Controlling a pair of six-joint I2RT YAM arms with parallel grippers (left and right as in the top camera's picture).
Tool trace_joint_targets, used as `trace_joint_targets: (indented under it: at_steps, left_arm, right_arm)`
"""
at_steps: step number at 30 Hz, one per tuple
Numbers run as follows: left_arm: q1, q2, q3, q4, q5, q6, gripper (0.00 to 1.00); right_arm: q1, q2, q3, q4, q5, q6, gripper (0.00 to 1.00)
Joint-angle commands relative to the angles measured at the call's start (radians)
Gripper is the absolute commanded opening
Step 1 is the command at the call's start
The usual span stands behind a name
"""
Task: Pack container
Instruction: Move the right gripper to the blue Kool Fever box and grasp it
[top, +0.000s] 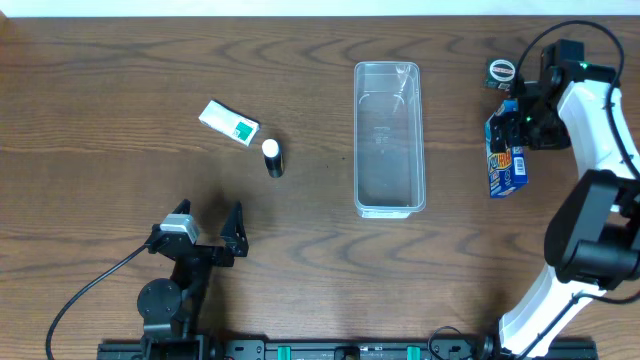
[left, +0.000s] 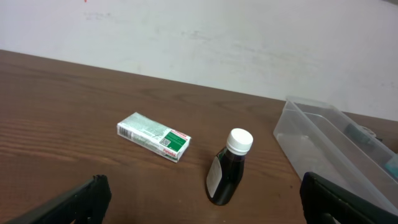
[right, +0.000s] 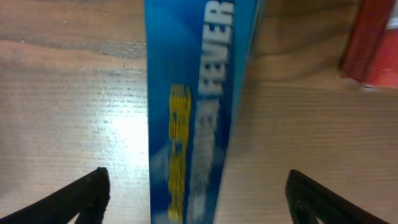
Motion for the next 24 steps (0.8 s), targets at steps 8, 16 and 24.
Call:
trace_joint_targets:
  at_steps: [8,16,24]
  left_arm:
    - [0.005,-0.006,-0.016,-0.036,0.014,-0.004,0.98]
    - [0.005,-0.006,-0.016,-0.036,0.014,-0.004,0.98]
    - [0.005,-0.006,-0.016,-0.036,0.014,-0.004,0.98]
  right_arm:
    - [-0.006,0.031,0.007,0.019,-0.023,0.003,0.45]
    - [-0.008,0.031,0.007,0.02,-0.027,0.003,0.31]
    - [-0.008,0.03,0.009,0.026,-0.053,0.035,0.19]
